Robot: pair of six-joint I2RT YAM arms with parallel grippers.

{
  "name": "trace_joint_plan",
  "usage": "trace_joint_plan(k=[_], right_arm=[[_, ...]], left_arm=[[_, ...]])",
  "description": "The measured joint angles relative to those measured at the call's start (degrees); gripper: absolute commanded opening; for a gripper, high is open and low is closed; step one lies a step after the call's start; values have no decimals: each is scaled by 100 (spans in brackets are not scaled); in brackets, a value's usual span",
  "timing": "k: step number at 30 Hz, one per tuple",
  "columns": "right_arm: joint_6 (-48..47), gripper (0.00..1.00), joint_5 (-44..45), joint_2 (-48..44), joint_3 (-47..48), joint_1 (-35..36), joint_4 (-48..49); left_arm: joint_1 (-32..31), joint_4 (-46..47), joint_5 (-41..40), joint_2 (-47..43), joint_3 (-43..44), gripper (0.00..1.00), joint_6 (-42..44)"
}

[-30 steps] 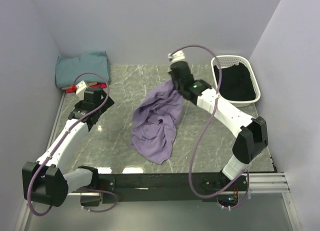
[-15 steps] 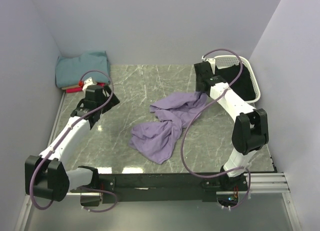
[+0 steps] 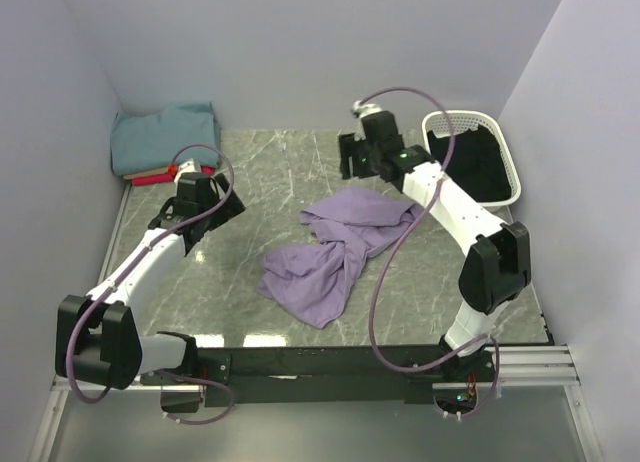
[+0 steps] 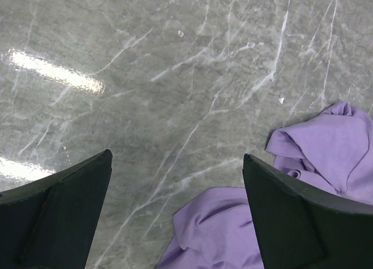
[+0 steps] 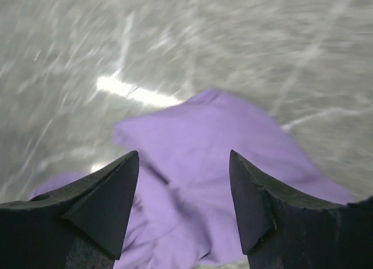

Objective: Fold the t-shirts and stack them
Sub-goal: Flatten the tshirt out

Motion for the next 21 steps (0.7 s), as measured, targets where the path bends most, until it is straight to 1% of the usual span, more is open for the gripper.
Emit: trace_joint_plan(k=[3,7,12,17,21], right_arm=[[-245,72,-179,96,-146,411,57],[-614,72,203,212,-772,887,203],[-1027,71,533,391,-1510,1012,190],[-1222,71,708,717,-1497,1014,262],[-1318,70,918,1051,-1119,1054,205]], left_arm=[[0,20,46,83,0,100,11],[-2,31,48,94,0,99,28],[-2,59,50,96,0,99,28],[-2,61,52,96,0,99,28],[-2,61,50,96,0,99,35]])
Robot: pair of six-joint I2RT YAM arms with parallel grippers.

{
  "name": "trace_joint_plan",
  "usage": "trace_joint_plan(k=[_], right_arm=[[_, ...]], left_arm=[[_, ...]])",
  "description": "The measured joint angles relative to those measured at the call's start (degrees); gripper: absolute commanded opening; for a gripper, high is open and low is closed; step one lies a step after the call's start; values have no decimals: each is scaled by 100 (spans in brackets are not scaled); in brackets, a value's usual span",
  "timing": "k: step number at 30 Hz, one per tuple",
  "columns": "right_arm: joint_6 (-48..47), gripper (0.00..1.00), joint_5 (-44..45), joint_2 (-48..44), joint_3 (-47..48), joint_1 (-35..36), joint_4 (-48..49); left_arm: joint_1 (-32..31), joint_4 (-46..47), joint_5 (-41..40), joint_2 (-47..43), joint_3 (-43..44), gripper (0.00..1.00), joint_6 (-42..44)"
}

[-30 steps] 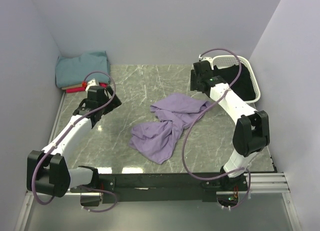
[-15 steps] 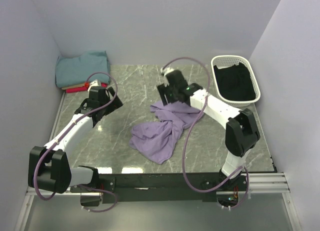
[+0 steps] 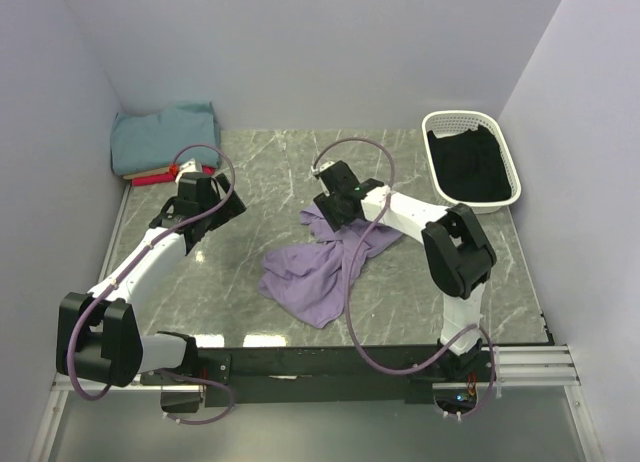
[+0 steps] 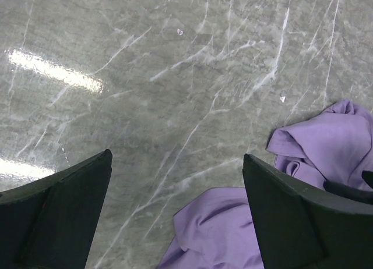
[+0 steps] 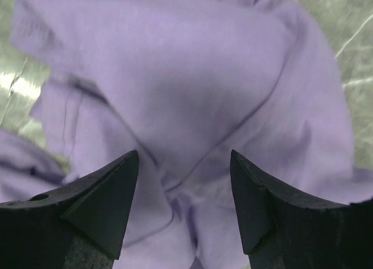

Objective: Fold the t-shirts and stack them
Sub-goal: Flatten the tshirt out

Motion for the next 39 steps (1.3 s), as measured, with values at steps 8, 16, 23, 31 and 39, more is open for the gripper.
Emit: trace_joint_plan(k=[8,16,23,31,39], right_arm=[[-44,60,533,562,341,26,-81],[-15,19,737,719,474,35,-138],[0,23,1235,9,450,63,-35],[-61,21,1740,-800,1346,-136,118],[4,40,1346,234,2090,-837,-105]], left_arm=[[0,2,2,2,0,99,4],[0,0,0,13,0,100,7],[0,0,0,15,0,99,9],[0,2,131,31,0,100,9],[-11,4,199,149,0,99,17]])
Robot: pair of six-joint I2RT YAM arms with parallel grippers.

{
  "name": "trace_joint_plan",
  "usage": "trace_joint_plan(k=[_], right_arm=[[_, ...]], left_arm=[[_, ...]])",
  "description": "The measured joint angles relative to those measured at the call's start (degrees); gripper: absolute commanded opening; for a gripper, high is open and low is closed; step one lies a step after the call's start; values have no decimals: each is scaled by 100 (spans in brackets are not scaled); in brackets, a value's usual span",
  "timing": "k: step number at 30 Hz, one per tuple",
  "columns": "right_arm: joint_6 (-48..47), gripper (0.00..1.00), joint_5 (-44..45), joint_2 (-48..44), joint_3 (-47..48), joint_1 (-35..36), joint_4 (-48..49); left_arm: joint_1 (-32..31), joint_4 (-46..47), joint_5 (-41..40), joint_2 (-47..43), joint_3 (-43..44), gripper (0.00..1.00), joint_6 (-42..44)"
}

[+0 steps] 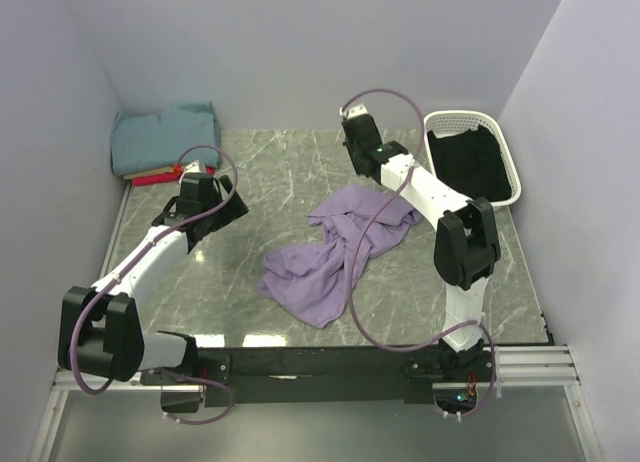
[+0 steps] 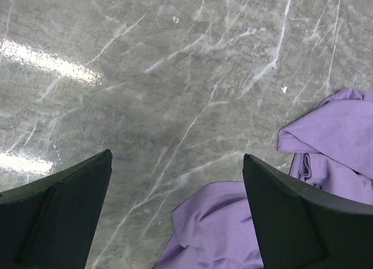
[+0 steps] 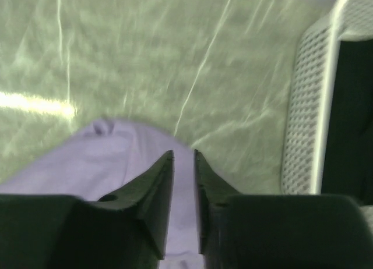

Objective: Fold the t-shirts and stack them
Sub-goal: Flatten the tshirt out

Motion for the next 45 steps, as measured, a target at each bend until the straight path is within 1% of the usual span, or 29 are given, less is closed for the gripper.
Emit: trace_joint_plan(k=[1,3,7,9,14,17,29,37,45], right_arm=[[4,46,-114,24,-160,-17,-39],[-2,51,-334,0,-479,22,-131],[-26,57,-728,-98,-841,179,-175],[-28,58,-874,-251,-992,262,-212],[-48,59,-1058,-699,-1128,476,-326],[-48,59,-1060,-780,-1128,577,-420],[-42,58,-1040,-780,-1777,850,-769],[-46,57,-918,-734,-1812,852,-719],[-109,57,-754,-326,-1718,850,-667]], left_arm=[[2,0,0,4,0,99,0],[2,0,0,22,0,99,0],[2,4,9,76,0,99,0],[2,9,9,83,0,99,0],[2,11,11,85,0,99,0],[2,13,13,85,0,99,0],[-4,26,59,85,0,99,0],[-4,33,59,85,0,99,0],[-4,33,57,85,0,100,28]])
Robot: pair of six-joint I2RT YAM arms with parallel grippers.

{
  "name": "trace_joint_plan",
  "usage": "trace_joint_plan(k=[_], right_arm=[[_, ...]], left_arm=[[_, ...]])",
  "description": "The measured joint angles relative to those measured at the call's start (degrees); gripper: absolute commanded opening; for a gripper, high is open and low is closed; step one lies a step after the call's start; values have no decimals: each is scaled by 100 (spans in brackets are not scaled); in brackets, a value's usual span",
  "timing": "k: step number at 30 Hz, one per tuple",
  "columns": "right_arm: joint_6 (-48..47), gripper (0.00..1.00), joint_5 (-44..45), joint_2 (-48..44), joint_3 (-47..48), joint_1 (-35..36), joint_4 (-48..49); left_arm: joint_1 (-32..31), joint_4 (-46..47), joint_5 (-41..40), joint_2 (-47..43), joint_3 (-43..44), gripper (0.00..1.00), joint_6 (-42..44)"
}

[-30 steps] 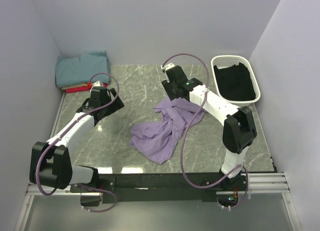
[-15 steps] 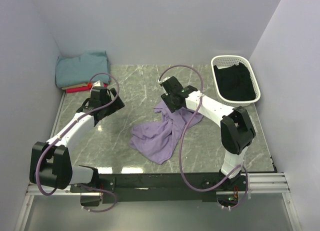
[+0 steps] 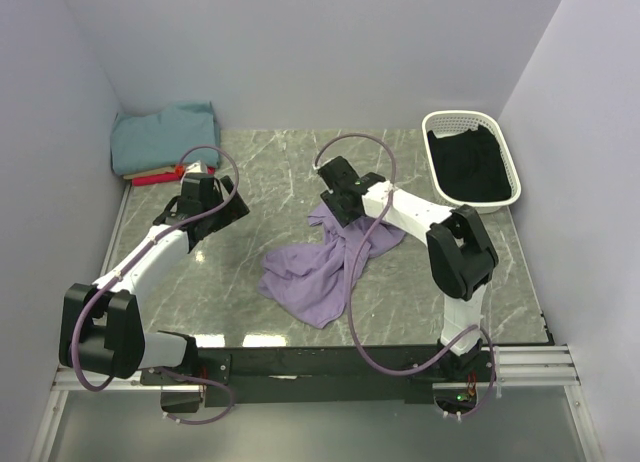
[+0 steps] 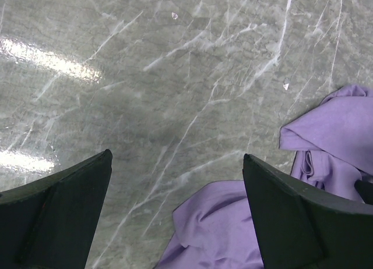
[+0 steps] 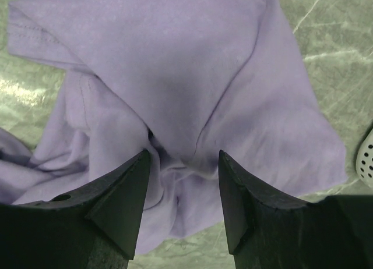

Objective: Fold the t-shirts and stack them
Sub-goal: Flatten the tshirt out

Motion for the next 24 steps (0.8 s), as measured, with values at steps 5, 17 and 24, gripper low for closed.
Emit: trace_joint_plan(k=[5,17,24], right_arm=[[-66,57,85,170,144,0,33],[-168,53,243,501,621,-122,105],[-190,56,243,573,638,-195,72]], left_arm=[[0,0,-2,2,0,99,55],[0,0,-2,2,0,100,70],[0,0,-2,9,0,99,72]])
